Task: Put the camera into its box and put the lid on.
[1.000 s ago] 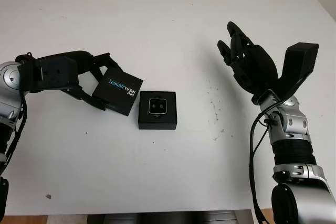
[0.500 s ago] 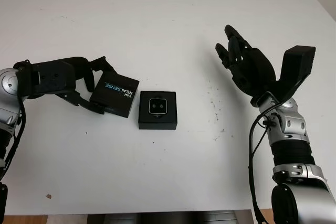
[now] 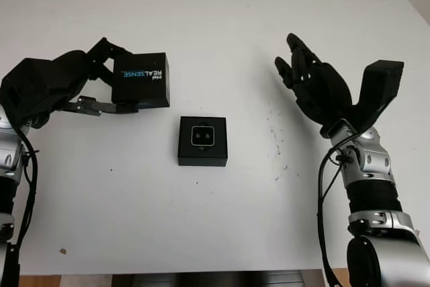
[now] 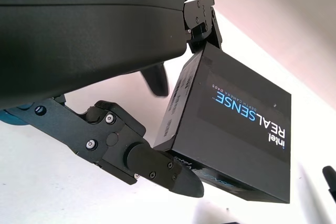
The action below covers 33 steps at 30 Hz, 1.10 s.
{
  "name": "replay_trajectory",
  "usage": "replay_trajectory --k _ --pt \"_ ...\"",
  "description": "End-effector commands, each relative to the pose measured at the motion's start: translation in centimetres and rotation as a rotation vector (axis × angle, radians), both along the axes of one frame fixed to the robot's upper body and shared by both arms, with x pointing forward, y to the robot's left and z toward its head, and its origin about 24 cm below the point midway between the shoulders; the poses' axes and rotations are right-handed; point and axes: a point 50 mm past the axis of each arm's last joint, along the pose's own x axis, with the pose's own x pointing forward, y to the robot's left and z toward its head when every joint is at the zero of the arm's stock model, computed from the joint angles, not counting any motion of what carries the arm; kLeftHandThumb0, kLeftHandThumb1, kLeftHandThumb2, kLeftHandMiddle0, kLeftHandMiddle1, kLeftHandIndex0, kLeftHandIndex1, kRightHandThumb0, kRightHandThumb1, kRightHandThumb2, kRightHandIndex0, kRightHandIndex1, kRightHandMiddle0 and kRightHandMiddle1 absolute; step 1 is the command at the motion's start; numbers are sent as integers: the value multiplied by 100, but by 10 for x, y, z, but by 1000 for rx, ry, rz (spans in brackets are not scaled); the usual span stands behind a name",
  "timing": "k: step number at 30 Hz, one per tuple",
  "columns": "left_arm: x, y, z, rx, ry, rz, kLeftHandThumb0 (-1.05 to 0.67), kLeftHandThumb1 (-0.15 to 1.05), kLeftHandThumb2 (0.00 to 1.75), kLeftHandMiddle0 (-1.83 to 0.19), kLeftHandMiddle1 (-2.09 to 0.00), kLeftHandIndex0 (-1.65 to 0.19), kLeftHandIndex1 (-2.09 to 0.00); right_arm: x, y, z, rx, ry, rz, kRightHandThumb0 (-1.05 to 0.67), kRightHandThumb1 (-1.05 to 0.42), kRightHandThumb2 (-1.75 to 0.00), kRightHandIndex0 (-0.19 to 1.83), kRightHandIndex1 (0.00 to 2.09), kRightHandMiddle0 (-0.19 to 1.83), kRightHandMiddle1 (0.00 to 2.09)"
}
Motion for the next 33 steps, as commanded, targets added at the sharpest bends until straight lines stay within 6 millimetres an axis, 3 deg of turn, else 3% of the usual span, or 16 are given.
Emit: replay_trajectory --k 1,9,17,33 --pt "-4 -1 3 -29 -41 10 -39 105 25 -2 -61 -6 -173 -2 0 -2 -1 -8 1 -67 -105 -67 -3 4 -5 5" --pt "-13 -14 8 -39 -100 -6 -39 105 25 -6 -40 -6 -173 -3 3 -4 -16 0 4 -67 -105 -69 -5 4 -6 5" --pt "-19 -31 12 28 -1 -45 -41 105 23 -9 -14 -17 -173 -4 6 -1 -49 -35 16 -67 -105 -72 -14 1 -13 3" --pt "-30 -60 22 27 250 -101 -37 105 19 -15 -9 -26 -178 -11 26 17 -33 -143 54 -68 -105 -77 -19 0 -19 0"
